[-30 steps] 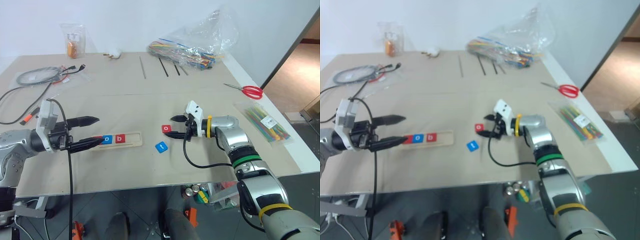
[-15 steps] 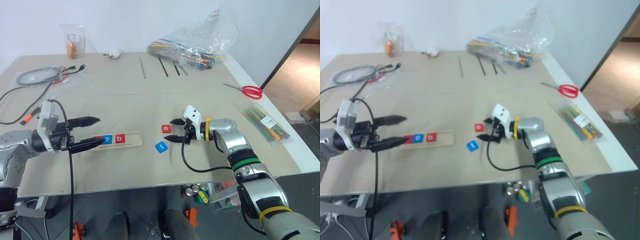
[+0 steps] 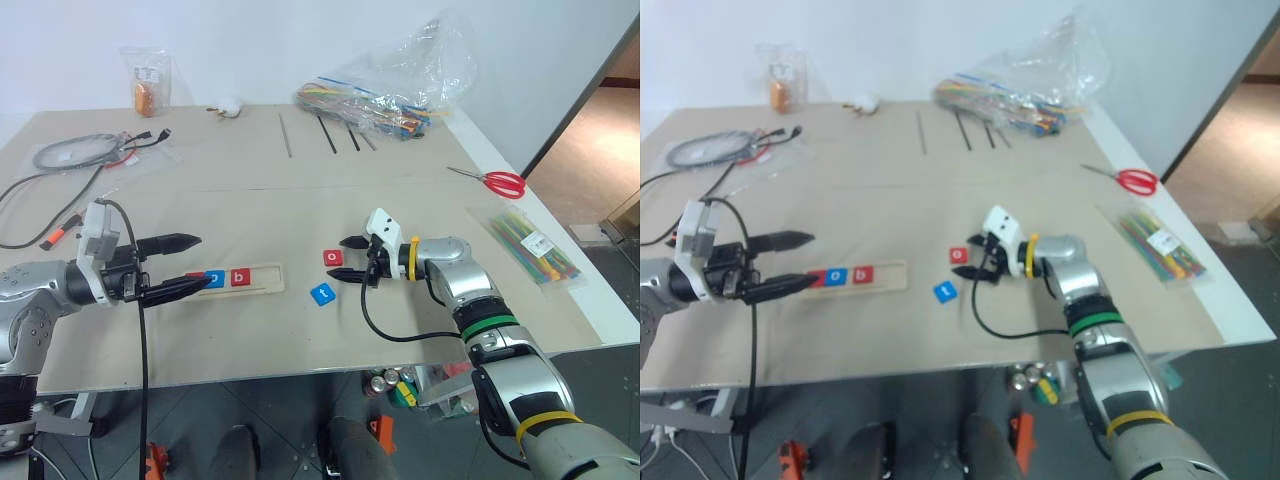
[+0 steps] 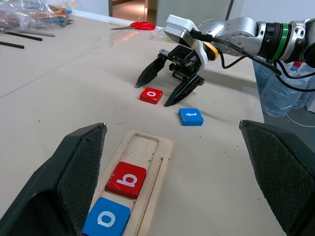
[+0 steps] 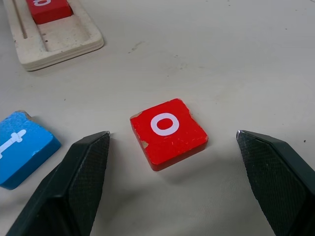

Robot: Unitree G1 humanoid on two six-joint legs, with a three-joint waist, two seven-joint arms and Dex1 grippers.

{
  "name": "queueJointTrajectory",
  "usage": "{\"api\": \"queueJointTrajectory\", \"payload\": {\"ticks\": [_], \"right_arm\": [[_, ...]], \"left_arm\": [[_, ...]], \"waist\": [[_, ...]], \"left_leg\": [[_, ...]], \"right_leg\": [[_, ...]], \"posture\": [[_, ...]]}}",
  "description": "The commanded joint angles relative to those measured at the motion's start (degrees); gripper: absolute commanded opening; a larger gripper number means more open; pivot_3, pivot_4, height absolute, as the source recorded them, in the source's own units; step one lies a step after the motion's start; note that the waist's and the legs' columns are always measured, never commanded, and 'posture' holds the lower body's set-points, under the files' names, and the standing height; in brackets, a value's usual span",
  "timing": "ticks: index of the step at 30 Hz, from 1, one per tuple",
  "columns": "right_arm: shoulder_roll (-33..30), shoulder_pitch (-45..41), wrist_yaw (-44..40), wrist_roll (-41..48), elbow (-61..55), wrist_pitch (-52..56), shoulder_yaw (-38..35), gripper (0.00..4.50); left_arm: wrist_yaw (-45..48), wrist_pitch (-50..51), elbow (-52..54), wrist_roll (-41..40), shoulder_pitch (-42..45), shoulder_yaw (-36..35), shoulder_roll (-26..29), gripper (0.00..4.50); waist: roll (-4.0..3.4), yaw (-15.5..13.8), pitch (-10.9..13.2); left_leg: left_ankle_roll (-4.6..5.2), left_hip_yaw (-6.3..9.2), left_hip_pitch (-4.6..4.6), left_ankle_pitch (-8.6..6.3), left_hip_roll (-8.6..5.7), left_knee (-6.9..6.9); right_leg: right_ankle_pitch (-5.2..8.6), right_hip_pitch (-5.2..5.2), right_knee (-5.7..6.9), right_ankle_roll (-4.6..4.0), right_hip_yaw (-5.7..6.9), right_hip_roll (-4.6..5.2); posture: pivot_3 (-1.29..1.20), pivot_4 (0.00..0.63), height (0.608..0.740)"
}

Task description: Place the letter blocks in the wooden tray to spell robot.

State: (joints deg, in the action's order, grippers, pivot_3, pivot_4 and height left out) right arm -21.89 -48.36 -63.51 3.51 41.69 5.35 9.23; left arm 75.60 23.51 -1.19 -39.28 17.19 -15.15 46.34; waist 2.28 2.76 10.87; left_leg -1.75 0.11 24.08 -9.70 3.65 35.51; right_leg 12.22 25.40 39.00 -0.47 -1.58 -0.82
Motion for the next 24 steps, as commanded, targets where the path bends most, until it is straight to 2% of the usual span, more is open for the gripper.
{"api": "queueJointTrajectory", "payload": {"ticks": [1,17,24], "right_arm": [[0.17,-1.34,0.04,0.68,-0.23,-0.01,-1.02,4.24],[0.20,-1.17,-1.56,1.78,-0.18,0.39,-1.50,4.24],[0.13,-1.98,0.37,1.18,1.92,1.15,-1.74,4.24]], "left_arm": [[0.09,-0.85,0.31,-0.16,0.37,-0.92,0.11,4.50],[-0.19,-0.75,0.95,-0.38,-0.48,-1.36,-0.09,4.50],[-0.20,-1.03,0.77,-0.31,-0.46,-1.22,-0.28,4.50]], "waist": [[0.00,0.00,0.00],[0.00,0.00,0.00],[0.00,0.00,0.00]], "left_leg": [[0.00,0.00,0.00,0.00,0.00,0.00],[0.00,0.00,0.00,0.00,0.00,0.00],[0.00,0.00,0.00,0.00,0.00,0.00]], "right_leg": [[0.00,0.00,0.00,0.00,0.00,0.00],[0.00,0.00,-0.01,0.00,-0.01,0.00],[0.00,0.00,-0.01,0.00,0.00,0.00]], "posture": [[0.00,0.150,0.740],[0.00,0.150,0.740],[0.00,0.150,0.740]]}}
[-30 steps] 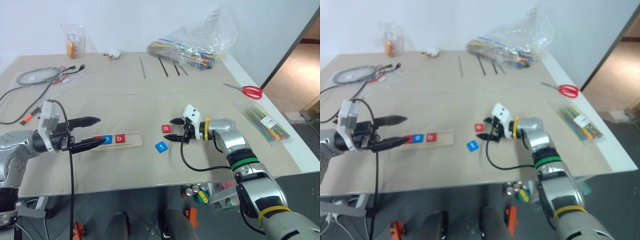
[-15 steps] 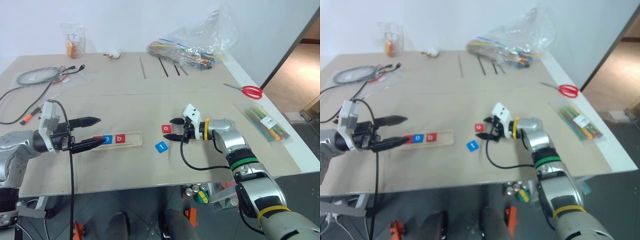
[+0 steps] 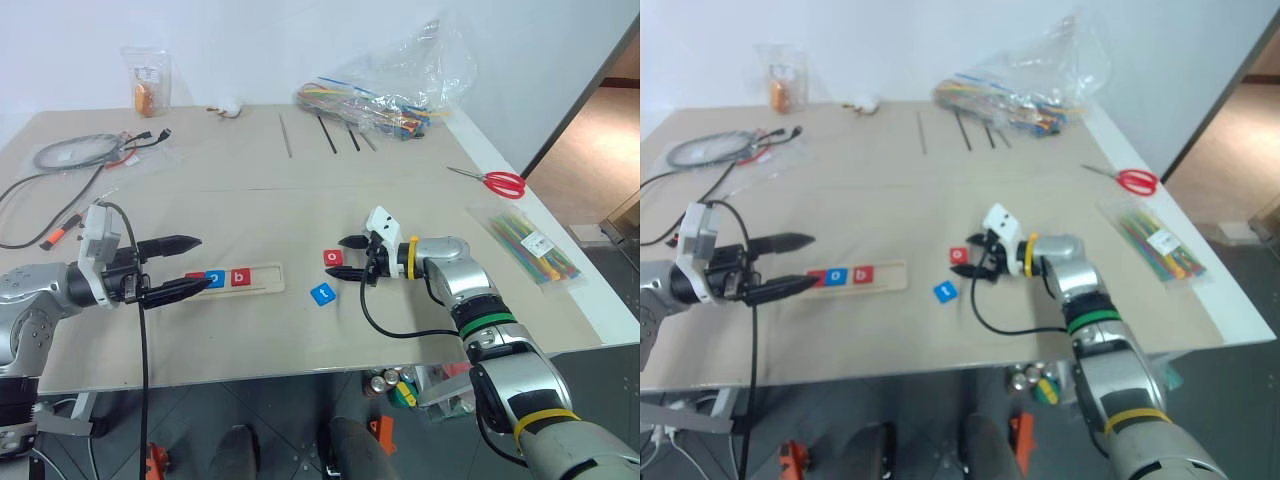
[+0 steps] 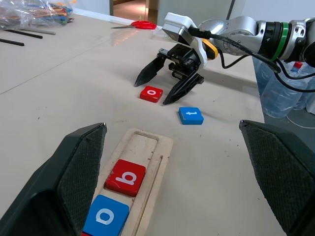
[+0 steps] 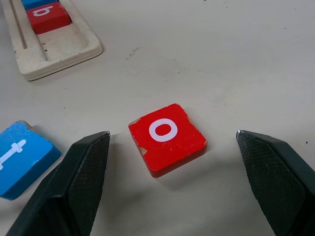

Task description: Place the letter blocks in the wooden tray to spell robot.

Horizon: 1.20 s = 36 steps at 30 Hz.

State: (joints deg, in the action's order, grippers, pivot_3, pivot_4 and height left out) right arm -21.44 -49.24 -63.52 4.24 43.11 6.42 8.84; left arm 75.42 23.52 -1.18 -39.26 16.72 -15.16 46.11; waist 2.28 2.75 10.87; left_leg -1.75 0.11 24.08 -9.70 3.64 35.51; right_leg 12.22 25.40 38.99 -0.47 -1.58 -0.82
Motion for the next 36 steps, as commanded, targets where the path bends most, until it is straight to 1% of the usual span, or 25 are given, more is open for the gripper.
{"api": "queueJointTrajectory", "payload": {"ticks": [1,10,17,22,25,30,33,36], "right_arm": [[-0.38,-1.02,0.36,0.45,0.49,-0.01,-1.34,4.24],[-0.71,-0.28,-0.35,1.34,-0.94,-0.71,-1.86,4.24],[-0.65,-0.78,1.12,0.42,0.75,-0.90,-1.60,4.24],[-0.75,-0.45,4.04,0.69,-0.27,-0.07,-2.78,4.24],[-2.09,1.81,3.00,0.65,-4.44,0.88,-2.14,4.24],[-6.06,6.09,-1.36,3.24,-13.39,4.71,-2.71,4.24],[-7.21,6.70,-1.19,3.45,-15.13,6.26,-3.11,4.24],[-6.63,6.04,-0.46,3.09,-14.36,6.17,-2.33,4.24]], "left_arm": [[-0.05,-1.06,0.80,-0.33,-0.05,-1.20,-0.11,4.50],[-0.28,-1.29,1.10,-0.23,-0.39,-0.97,-0.74,4.50],[-1.37,-1.59,1.44,-0.70,-0.62,-1.57,-1.69,4.50],[-2.65,-1.42,2.79,-1.56,-1.40,-2.28,-2.86,4.50],[-3.08,-1.47,3.60,-1.65,-1.84,-2.11,-3.35,4.50],[-3.67,-1.55,3.93,-1.81,-1.94,-1.87,-3.89,4.50],[-3.81,-1.82,3.39,-1.69,-1.83,-1.53,-4.34,4.50],[-3.93,-1.73,3.27,-1.74,-1.55,-1.22,-4.72,4.50]], "waist": [[0.00,0.00,0.00],[0.00,-0.01,0.00],[0.00,-0.01,0.00],[0.00,-0.02,0.00],[0.00,-0.01,0.00],[0.00,-0.06,0.00],[0.00,-0.06,0.00],[0.00,0.07,0.00]], "left_leg": [[0.00,0.00,0.00,0.00,0.00,0.00],[0.00,0.00,0.00,0.00,-0.01,0.02],[0.00,0.00,0.00,0.00,0.00,0.00],[0.00,0.00,0.00,0.00,-0.01,0.02],[0.00,0.00,0.00,0.00,-0.01,0.02],[-0.01,0.00,0.01,0.00,-0.02,-0.02],[-0.01,0.00,0.00,0.00,-0.02,-0.01],[-0.01,0.00,-0.01,0.00,-0.02,0.00]], "right_leg": [[0.00,0.00,0.00,0.00,0.00,0.00],[-0.01,-0.02,0.00,0.02,0.00,0.01],[0.00,-0.01,0.00,0.01,0.00,0.00],[-0.01,-0.02,0.00,0.02,-0.01,0.01],[-0.02,-0.02,0.00,0.02,-0.01,0.01],[0.04,-0.02,-0.03,0.03,0.00,0.02],[0.03,-0.02,-0.02,0.04,0.00,0.02],[0.02,-0.02,-0.02,0.04,-0.01,0.02]], "posture": [[0.00,0.150,0.740],[0.00,0.150,0.740],[0.00,0.150,0.740],[0.00,0.150,0.740],[0.00,0.150,0.740],[0.00,0.150,0.740],[0.00,0.150,0.740],[0.00,0.150,0.740]]}}
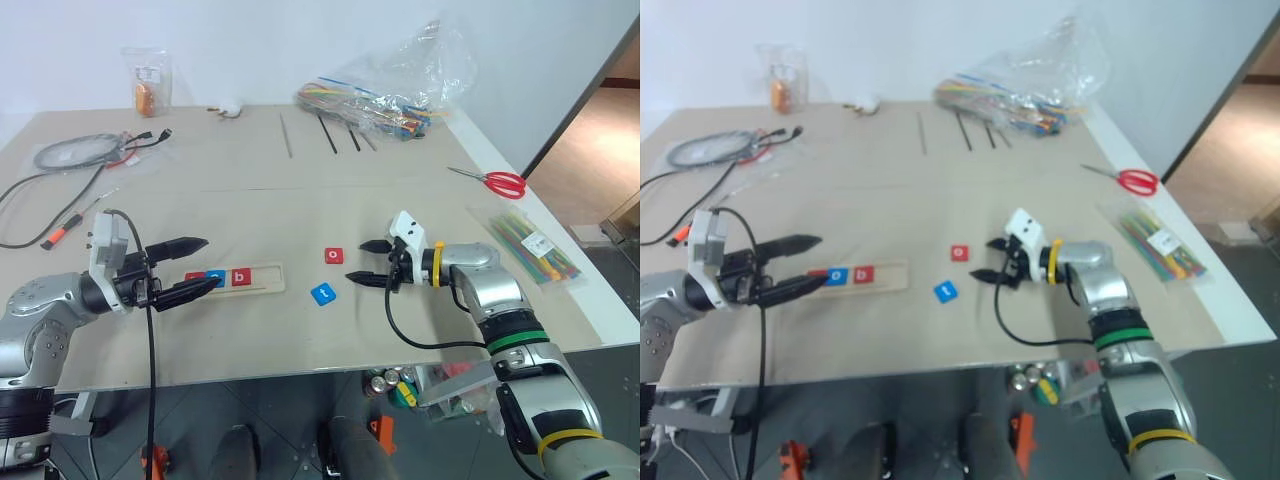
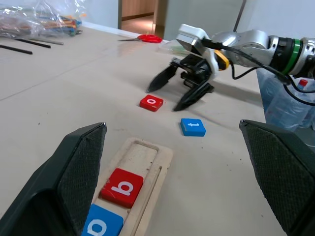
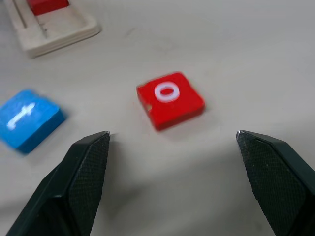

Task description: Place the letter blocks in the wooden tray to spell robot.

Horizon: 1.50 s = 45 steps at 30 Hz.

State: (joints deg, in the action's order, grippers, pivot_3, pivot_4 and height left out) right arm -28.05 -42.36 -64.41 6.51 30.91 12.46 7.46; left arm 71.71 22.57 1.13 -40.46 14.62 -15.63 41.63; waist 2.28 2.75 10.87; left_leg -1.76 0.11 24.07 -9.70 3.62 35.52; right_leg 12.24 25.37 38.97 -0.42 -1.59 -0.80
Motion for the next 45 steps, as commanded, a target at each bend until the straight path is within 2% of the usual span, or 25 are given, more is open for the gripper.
{"api": "queueJointTrajectory", "payload": {"ticks": [1,12,16,17,21,27,39,41,45], "right_arm": [[0.31,-1.26,0.43,0.67,-1.51,-0.07,-0.78,4.24],[4.67,-9.73,-0.87,-1.86,12.48,-6.04,1.24,4.24],[6.06,-10.78,-1.54,-2.22,14.46,-7.31,1.63,4.24],[6.27,-10.77,-2.03,-2.24,14.60,-7.44,1.71,3.97],[6.67,-10.24,-2.76,-2.65,14.76,-8.63,2.11,3.97],[8.52,-10.62,1.97,-4.44,16.54,-11.71,2.35,3.97],[7.55,-9.31,2.42,-5.08,15.56,-9.77,1.99,3.97],[6.43,-8.41,0.98,-4.73,13.69,-8.89,1.99,3.97],[4.44,-7.68,-0.05,1.18,5.63,-2.17,-2.86,3.97]], "left_arm": [[-0.23,-0.79,0.93,-0.52,0.63,-0.70,-0.30,4.50],[-0.59,-0.54,1.15,-0.48,0.78,-0.81,-0.38,4.50],[-0.96,-0.49,1.56,-0.59,0.34,-1.20,-0.26,4.50],[-1.03,-0.50,1.61,-0.61,0.22,-1.32,-0.22,4.50],[-1.10,-0.60,1.72,-0.71,-0.27,-1.64,-0.08,4.50],[-1.11,-0.85,1.77,-0.84,-0.81,-1.76,-0.11,4.50],[-1.42,-1.43,1.28,-0.53,-0.69,-1.26,-0.80,4.50],[-1.45,-1.53,1.25,-0.55,-0.62,-1.20,-0.91,4.50],[-0.58,-1.73,1.26,-0.54,-2.20,-1.26,-0.89,4.50]], "waist": [[0.00,0.08,0.00],[0.00,0.02,0.00],[0.00,-0.01,0.00],[0.00,-0.01,0.00],[0.00,-0.01,0.00],[0.00,0.00,0.00],[0.00,0.00,0.00],[0.00,-0.01,0.00],[0.00,-0.03,0.00]], "left_leg": [[0.00,-0.01,-0.02,0.00,0.00,0.00],[0.00,-0.01,-0.01,0.00,0.00,-0.02],[0.00,-0.01,0.00,0.00,0.00,-0.04],[0.00,-0.01,0.01,0.00,0.00,-0.04],[0.00,-0.01,0.01,0.00,0.00,-0.04],[0.00,-0.01,0.00,0.00,0.00,-0.04],[0.00,-0.01,0.00,0.00,0.01,-0.04],[0.00,-0.01,0.00,0.00,0.00,-0.04],[0.00,-0.01,0.00,0.00,0.00,-0.03]], "right_leg": [[-0.01,0.00,0.00,-0.01,-0.01,0.00],[0.00,0.00,0.00,-0.01,-0.01,-0.02],[0.02,0.00,-0.01,-0.02,-0.01,-0.01],[0.02,0.00,-0.02,-0.02,-0.01,-0.01],[0.02,0.00,-0.02,-0.02,-0.01,-0.01],[0.01,0.00,-0.02,-0.02,-0.01,-0.01],[0.01,0.00,-0.01,-0.02,-0.01,-0.01],[0.01,0.00,-0.01,-0.02,-0.01,0.00],[0.01,-0.01,-0.01,-0.02,-0.01,0.00]], "posture": [[0.00,0.150,0.740],[0.00,0.150,0.740],[0.00,0.150,0.740],[0.00,0.150,0.740],[0.00,0.150,0.740],[0.00,0.150,0.740],[0.00,0.150,0.740],[0.00,0.150,0.740],[0.00,0.150,0.740]]}}
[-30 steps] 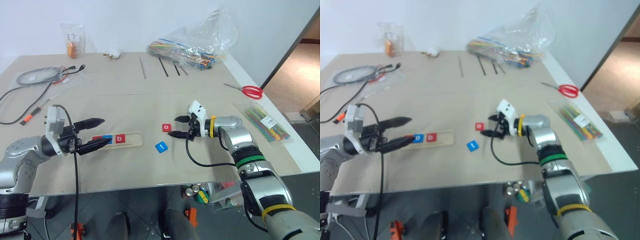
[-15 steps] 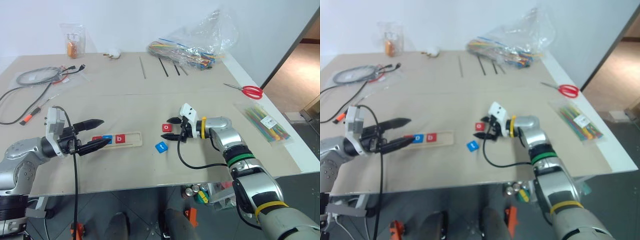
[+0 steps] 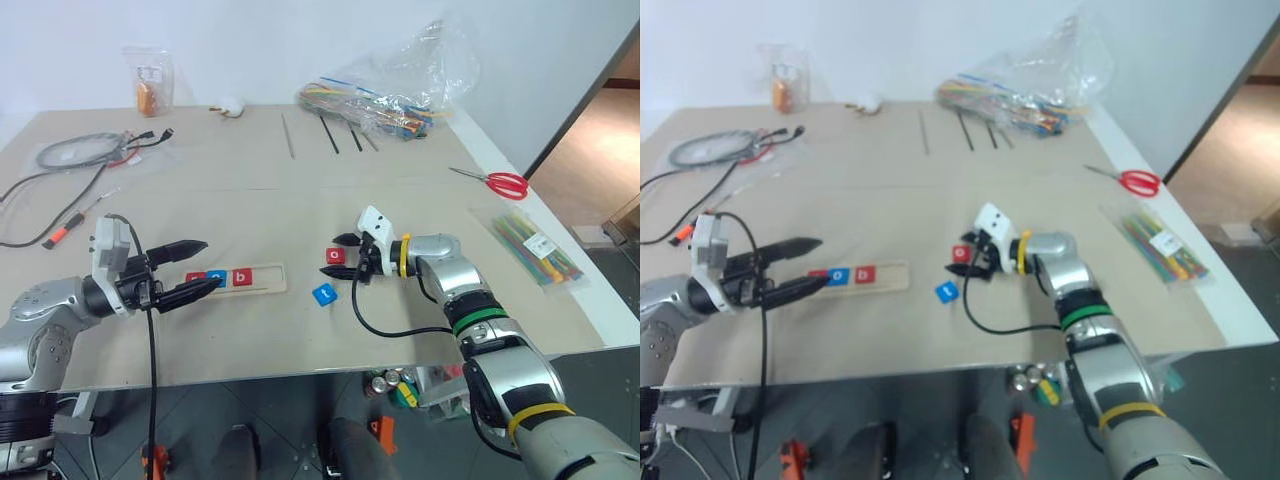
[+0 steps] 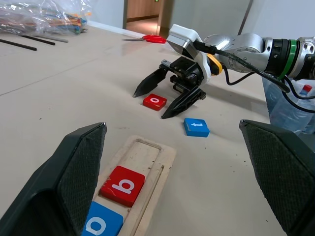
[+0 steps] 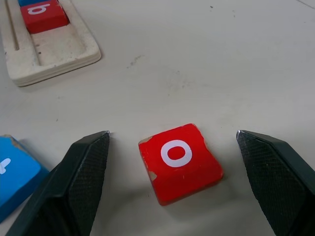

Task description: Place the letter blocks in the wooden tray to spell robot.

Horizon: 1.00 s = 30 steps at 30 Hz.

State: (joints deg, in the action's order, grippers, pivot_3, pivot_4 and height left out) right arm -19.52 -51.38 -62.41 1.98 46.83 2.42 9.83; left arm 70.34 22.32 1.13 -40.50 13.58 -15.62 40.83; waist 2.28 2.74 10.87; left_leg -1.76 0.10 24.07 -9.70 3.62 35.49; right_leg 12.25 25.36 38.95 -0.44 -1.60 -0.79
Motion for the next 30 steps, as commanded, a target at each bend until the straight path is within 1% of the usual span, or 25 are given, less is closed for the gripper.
{"api": "queueJointTrajectory", "payload": {"ticks": [1,3,5,10,12,14,16,18,21,28,30], "right_arm": [[-4.63,1.70,-1.45,5.43,-11.41,8.13,-5.36,3.97],[-5.59,2.92,-0.91,4.99,-14.19,8.91,-5.18,3.97],[-6.36,4.82,-1.01,6.15,-18.78,11.87,-5.57,3.97],[-8.88,13.11,0.84,8.17,-36.59,22.50,-5.28,3.97],[-8.74,16.61,4.94,7.63,-44.96,30.18,-4.55,3.97],[-7.06,19.16,13.12,4.92,-53.97,42.20,-3.00,3.97],[-5.32,20.14,18.82,4.21,-61.67,51.48,-2.25,3.97],[-2.69,19.47,23.76,4.54,-67.05,60.11,-3.43,3.97],[-2.16,17.83,28.37,3.73,-70.03,65.65,-3.78,3.97],[1.70,13.90,38.62,2.57,-71.19,74.13,-5.83,3.97],[3.35,13.37,41.01,2.75,-71.44,76.85,-6.77,3.97]], "left_arm": [[0.83,-1.50,1.16,-0.46,-1.29,-1.20,-0.21,4.50],[0.80,-1.51,0.93,-0.40,-1.26,-1.03,-0.47,4.50],[0.73,-1.54,0.81,-0.38,-1.03,-0.72,-0.75,4.50],[0.35,-1.60,0.63,-0.13,0.03,0.49,-2.05,4.50],[0.43,-1.97,0.19,0.08,0.22,0.92,-2.59,4.50],[0.67,-2.55,-0.58,0.34,0.42,1.45,-3.18,4.50],[0.72,-2.70,-1.05,0.49,0.89,1.92,-3.63,4.50],[1.17,-2.84,-1.98,0.52,1.62,2.34,-3.87,4.50],[1.54,-3.11,-3.25,1.00,2.99,3.33,-4.18,4.50],[2.96,-3.68,-6.11,1.68,5.71,4.56,-5.01,4.50],[3.28,-3.72,-6.45,1.99,5.94,4.83,-5.27,4.50]], "waist": [[0.00,-0.05,0.00],[-0.01,-0.17,0.01],[-0.01,-0.15,0.01],[-0.01,-0.14,0.00],[-0.01,-0.10,0.01],[-0.01,-0.03,0.00],[-0.01,0.00,0.00],[-0.01,-0.03,0.00],[-0.01,-0.11,0.00],[0.01,-0.11,-0.01],[0.01,-0.11,-0.01]], "left_leg": [[0.00,0.00,0.00,0.00,-0.01,0.00],[0.00,0.00,0.01,0.00,-0.02,0.00],[0.00,-0.03,0.02,0.00,-0.04,0.00],[0.00,0.00,-0.01,0.00,-0.02,-0.01],[0.00,0.02,0.00,0.00,-0.02,-0.07],[-0.01,-0.01,0.00,-0.01,-0.03,-0.04],[-0.01,-0.01,-0.04,-0.01,-0.01,-0.04],[-0.02,0.01,-0.04,0.00,0.00,-0.04],[-0.08,0.07,0.00,0.04,-0.03,-0.02],[-0.10,0.03,0.11,0.05,-0.09,-0.02],[-0.10,0.04,0.12,0.04,-0.08,-0.08]], "right_leg": [[0.00,0.00,0.00,0.00,0.00,0.01],[0.01,-0.01,-0.01,0.01,0.02,0.04],[0.00,0.01,-0.01,0.02,-0.02,0.05],[0.02,0.00,0.00,-0.02,0.01,0.01],[0.06,0.02,0.00,-0.02,0.02,0.02],[0.04,0.02,0.00,0.01,0.00,0.04],[0.04,0.03,0.02,-0.01,0.00,0.03],[0.03,0.06,0.04,-0.04,0.01,0.02],[0.15,0.04,0.03,-0.25,0.07,0.07],[0.13,0.02,-0.15,-0.22,0.04,0.11],[0.07,0.04,-0.15,-0.08,0.04,0.09]], "posture": [[0.00,0.150,0.740],[0.00,0.150,0.740],[0.00,0.150,0.740],[0.00,0.150,0.740],[0.00,0.150,0.740],[0.00,0.150,0.740],[0.00,0.150,0.740],[0.00,0.150,0.740],[0.00,0.150,0.740],[0.00,0.150,0.740],[0.00,0.150,0.740]]}}
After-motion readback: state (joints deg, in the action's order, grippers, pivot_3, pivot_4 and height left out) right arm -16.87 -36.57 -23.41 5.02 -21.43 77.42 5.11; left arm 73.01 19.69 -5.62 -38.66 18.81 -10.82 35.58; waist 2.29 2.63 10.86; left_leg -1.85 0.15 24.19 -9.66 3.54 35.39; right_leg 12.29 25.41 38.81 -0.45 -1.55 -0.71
